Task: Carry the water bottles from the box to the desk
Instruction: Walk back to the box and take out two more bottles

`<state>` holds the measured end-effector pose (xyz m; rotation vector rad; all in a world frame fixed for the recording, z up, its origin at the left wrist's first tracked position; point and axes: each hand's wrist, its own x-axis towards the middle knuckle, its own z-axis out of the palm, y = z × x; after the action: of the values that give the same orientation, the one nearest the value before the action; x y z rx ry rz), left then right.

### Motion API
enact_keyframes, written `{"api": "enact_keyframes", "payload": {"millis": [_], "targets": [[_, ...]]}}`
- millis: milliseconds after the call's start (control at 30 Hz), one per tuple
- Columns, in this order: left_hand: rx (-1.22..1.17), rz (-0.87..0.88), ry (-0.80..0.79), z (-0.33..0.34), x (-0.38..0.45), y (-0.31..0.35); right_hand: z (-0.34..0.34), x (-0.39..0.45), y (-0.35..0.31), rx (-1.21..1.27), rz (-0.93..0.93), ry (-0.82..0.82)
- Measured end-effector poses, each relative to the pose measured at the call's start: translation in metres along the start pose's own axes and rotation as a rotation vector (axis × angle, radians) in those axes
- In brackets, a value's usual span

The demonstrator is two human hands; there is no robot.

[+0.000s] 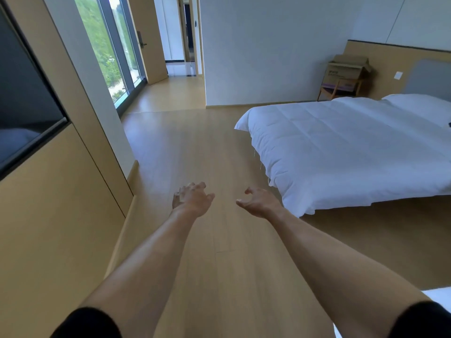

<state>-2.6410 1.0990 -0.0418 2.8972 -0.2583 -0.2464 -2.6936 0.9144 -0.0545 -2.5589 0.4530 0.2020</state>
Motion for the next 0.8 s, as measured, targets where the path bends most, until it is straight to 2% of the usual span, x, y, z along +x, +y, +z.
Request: {"api": "enact_keyframes", "payload": {"millis": [200, 467, 800], "targets": [[-0.008, -0.004, -0.004, -0.003, 0.093, 0.000, -0.012, 0.089, -0.014, -0.014, -0.007, 0.022], [-0.063, 0.068, 0.028, -0.039, 0.282, 0.006, -0.048, 0.253, -0.049, -0.052, 0.034, 0.041], [0.032, 0.132, 0.008, -0.066, 0.461, 0.003, -0.073, 0.420, -0.079, -0.041, 0.070, 0.065]]}}
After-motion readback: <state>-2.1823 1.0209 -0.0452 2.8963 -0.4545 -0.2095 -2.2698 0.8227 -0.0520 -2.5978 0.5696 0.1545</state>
